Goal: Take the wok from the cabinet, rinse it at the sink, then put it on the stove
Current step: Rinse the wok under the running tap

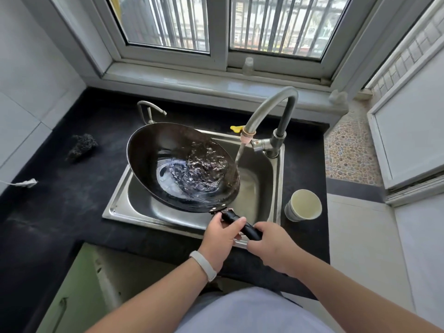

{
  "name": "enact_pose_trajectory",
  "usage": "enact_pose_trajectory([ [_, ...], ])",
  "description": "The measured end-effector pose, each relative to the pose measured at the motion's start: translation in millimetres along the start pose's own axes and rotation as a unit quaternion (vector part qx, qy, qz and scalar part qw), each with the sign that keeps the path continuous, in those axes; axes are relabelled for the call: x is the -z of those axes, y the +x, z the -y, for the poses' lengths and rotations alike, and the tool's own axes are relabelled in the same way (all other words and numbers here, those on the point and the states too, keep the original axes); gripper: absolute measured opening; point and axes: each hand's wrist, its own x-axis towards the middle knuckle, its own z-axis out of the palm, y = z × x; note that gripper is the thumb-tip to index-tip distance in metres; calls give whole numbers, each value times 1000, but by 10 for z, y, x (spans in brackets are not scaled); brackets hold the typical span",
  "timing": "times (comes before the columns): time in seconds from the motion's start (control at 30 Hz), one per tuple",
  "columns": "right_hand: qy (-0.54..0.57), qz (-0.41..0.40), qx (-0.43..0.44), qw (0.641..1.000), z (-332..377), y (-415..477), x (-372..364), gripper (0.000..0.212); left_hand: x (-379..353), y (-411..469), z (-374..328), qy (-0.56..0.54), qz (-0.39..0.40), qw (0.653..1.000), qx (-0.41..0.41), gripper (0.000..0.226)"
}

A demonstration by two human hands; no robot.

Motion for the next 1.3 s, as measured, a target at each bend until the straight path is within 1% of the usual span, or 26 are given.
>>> enact_pose_trajectory([
  [0.1, 11, 15, -9, 1000, 43, -31, -5, 7, 32, -24, -4, 5, 4, 1000, -1, 28],
  [0.23, 18, 22, -21, 999, 57, -49, -12, 9, 41, -64, 8, 4, 9, 1000, -4, 16],
  [0.33, 26, 30, -33, 999, 46, -58, -33, 6, 38, -100, 13, 14, 12, 1000, -7, 14],
  [0.4, 33, 35, -41, 998, 39, -70, -44, 3, 40, -115, 21, 24, 15, 1000, -9, 13],
  [0.47, 41, 40, -46, 997, 28, -76, -47, 5, 45, -123, 34, 36, 18, 999, -9, 13],
  [0.6, 38, 41, -48, 997, -27, -87, -37, 4, 33, -123, 75, 55, 22, 998, 12, 18],
  [0.73, 12, 22, -37, 999, -121, -100, -35, 14, 4, -83, 123, 68, 36, 996, 51, 20],
  [0.87, -42, -11, -7, 999, -222, -93, -13, 17, -60, -41, 137, 58, 50, 994, 78, 14],
  [0.97, -87, -36, 6, 996, -247, -95, 30, 15, -111, -17, 116, 48, 57, 994, 82, 11],
  [1.1, -137, -66, 19, 988, -214, -107, 73, 19, -146, 29, 67, 27, 72, 993, 85, 12],
  [1.23, -159, -95, 25, 982, -177, -109, 107, 16, -186, 98, -2, 19, 83, 993, 84, 16],
  [1.3, -171, -108, 30, 979, -186, -109, 136, 15, -226, 125, -40, 22, 88, 992, 86, 13],
])
